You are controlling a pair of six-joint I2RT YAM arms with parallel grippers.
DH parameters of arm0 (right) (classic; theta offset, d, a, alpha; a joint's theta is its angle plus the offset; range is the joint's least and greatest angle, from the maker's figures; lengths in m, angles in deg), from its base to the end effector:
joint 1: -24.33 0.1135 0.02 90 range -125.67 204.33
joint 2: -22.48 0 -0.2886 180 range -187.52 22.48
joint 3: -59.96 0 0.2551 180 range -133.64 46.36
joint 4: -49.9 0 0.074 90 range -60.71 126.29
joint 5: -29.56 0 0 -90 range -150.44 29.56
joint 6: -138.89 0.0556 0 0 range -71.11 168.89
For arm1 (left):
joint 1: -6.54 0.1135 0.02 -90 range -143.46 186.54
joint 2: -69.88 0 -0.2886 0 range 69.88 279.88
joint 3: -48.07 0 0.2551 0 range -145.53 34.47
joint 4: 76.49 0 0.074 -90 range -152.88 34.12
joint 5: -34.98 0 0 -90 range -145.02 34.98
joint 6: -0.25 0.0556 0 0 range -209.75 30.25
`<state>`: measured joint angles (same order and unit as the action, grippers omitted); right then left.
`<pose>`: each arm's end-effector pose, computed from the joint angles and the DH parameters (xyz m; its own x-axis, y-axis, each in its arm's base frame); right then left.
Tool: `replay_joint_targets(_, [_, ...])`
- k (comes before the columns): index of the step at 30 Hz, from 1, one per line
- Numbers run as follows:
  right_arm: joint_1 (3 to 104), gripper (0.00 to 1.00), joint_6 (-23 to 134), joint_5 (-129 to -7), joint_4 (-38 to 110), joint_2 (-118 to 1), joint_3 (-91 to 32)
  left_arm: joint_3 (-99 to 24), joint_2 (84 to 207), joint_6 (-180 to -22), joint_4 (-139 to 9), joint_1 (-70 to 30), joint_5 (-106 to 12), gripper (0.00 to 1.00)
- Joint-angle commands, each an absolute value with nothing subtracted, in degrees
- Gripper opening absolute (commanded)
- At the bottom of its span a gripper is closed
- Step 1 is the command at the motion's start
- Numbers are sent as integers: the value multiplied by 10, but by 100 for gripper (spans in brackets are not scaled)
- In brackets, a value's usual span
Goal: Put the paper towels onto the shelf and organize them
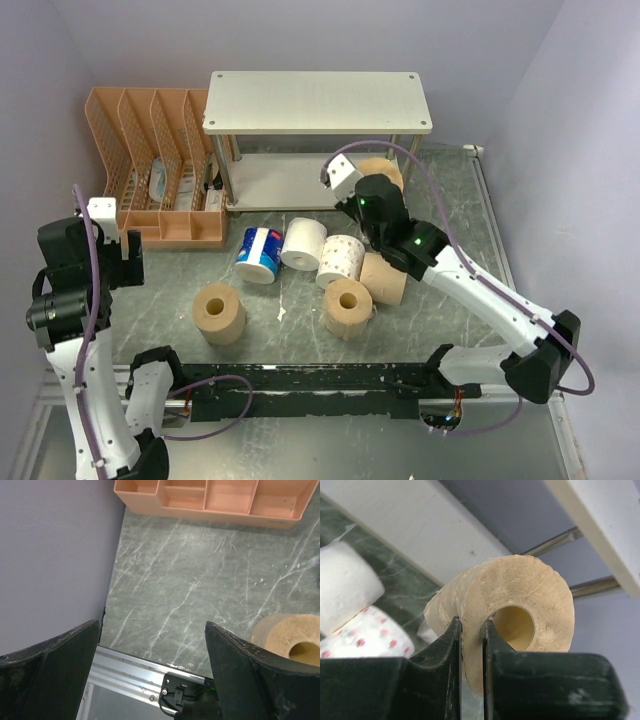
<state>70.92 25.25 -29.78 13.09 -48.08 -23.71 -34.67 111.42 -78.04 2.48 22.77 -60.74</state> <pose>0.2157 0.1868 0.3945 -0.1311 -0.6406 -0.7566 -0.3893 0.7352 -0.5549 0.0927 0.0328 0.3937 -0.6476 0.0218 -0.7616 -0.2270 0.9487 0.2202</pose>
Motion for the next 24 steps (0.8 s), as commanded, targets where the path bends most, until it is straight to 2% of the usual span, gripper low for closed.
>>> replay_joint_targets(1, [658, 0, 180, -345, 282, -523, -231, -353, 1075, -790, -21, 223, -595, 98])
replay_joint_targets(8, [584, 0, 178, -423, 414, -576, -189, -349, 1060, -792, -20, 223, -604, 98])
replay_joint_targets(24, [529, 0, 135, -413, 606, -730, -179, -333, 1031, -804, -34, 223, -637, 98])
